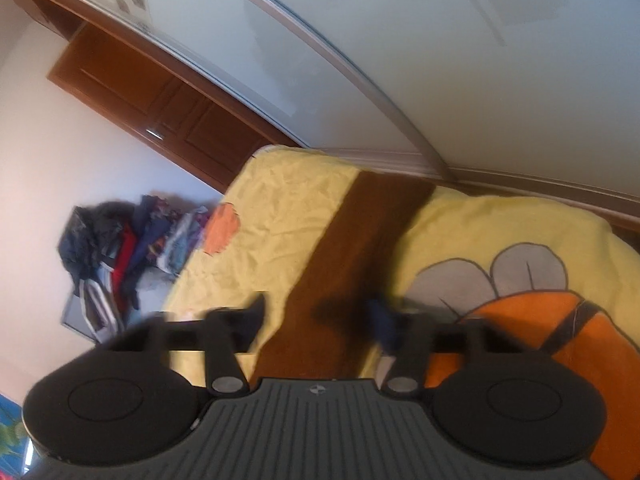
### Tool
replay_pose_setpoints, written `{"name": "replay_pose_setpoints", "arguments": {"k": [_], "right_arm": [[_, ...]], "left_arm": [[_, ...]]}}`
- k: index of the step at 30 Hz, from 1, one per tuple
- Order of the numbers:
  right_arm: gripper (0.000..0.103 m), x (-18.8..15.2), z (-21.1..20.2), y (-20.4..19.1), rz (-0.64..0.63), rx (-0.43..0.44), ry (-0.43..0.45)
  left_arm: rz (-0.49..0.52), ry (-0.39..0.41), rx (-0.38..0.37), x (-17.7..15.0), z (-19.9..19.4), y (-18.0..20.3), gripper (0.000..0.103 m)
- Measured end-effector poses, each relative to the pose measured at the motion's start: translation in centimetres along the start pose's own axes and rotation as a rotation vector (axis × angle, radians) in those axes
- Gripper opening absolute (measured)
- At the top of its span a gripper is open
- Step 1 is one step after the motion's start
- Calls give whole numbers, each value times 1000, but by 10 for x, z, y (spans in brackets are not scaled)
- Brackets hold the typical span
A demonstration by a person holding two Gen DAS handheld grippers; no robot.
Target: Fold small clothes
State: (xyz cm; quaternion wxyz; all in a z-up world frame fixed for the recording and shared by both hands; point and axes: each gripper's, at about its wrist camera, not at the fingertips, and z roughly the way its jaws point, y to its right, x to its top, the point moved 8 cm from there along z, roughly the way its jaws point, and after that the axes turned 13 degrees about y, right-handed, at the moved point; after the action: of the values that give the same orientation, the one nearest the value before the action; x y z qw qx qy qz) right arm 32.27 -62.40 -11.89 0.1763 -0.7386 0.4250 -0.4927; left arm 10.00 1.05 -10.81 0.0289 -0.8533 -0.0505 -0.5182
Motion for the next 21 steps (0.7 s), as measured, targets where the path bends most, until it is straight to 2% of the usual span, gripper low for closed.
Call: {"name": "replay_pose_setpoints", "arguments": {"k": [1, 2, 5, 7, 9, 11, 13, 15, 17, 18, 19, 20, 21], "right_arm": [[17, 1, 2, 5, 10, -13, 2], [11, 2, 3, 11, 20, -27, 4], [13, -2, -8, 9, 14, -33, 34], [13, -4, -22, -10, -27, -9, 54], [13, -16, -46, -52, -96, 88, 70], [13, -46, -72, -107, -183, 220, 40], [13, -93, -101, -167, -270, 373, -12], [13, -155, -124, -222, -315, 521, -103], [19, -215, -138, -259, -332, 615, -202], [37, -251, -143, -274, -355, 654, -261], [75, -278, -145, -283, -385, 662, -310], [86, -300, -148, -286, -408, 638, -339], [84, -314, -152, -284, -418, 611, -334]], "left_arm": [[0, 0, 0, 0, 0, 0, 103], [0, 0, 0, 0, 0, 0, 103], [-1, 0, 0, 0, 0, 0, 103], [-3, 0, -1, 1, 1, 0, 103], [-5, 0, -2, 1, 2, 0, 103], [-7, 1, -3, 1, 2, 0, 103], [-8, 0, -4, 1, 3, 1, 103], [-6, -1, -3, 1, 3, 0, 103], [-5, -1, -3, 1, 3, 1, 103], [-6, -1, -4, 1, 3, 0, 103], [-5, -2, -7, 1, 3, 0, 103], [-5, -3, -9, 1, 2, 0, 103], [-8, -7, -17, 2, 0, -1, 103]]}}
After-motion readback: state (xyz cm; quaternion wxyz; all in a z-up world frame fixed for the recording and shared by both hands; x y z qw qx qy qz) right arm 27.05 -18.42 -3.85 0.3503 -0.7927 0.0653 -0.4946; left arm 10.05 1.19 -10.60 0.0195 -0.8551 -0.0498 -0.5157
